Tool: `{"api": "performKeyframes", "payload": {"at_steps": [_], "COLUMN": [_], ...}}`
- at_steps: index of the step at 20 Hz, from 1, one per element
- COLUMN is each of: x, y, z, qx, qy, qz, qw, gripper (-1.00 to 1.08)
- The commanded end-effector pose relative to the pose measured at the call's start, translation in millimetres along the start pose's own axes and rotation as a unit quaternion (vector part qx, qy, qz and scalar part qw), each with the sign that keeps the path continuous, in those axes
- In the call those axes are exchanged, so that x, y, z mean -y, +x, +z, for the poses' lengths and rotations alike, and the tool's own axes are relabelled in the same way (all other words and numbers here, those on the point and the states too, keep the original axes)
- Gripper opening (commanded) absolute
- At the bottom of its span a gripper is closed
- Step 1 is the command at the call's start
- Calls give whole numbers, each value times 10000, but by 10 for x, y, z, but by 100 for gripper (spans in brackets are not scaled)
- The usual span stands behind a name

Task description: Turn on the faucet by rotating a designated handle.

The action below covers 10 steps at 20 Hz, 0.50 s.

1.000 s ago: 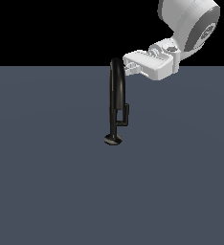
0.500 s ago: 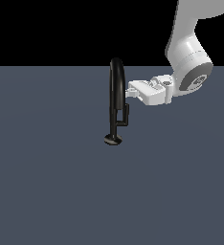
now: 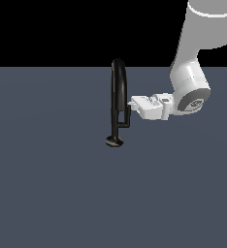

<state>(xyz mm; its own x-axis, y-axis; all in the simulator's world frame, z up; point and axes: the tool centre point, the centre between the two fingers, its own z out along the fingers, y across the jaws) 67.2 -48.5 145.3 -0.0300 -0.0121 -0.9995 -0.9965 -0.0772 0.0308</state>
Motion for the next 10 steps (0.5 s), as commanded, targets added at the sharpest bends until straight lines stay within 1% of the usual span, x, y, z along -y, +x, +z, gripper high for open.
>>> {"api": "performKeyframes", "payload": {"at_steps": [1,6,10], "x": [10,7,-79], "y": [33,37,9], "z": [6,7,9], "qx": [48,49,49], "qy": [48,47,47], "qz": [40,43,43], "qw": [10000,10000,10000], "gripper": [-100,-100,-100]}}
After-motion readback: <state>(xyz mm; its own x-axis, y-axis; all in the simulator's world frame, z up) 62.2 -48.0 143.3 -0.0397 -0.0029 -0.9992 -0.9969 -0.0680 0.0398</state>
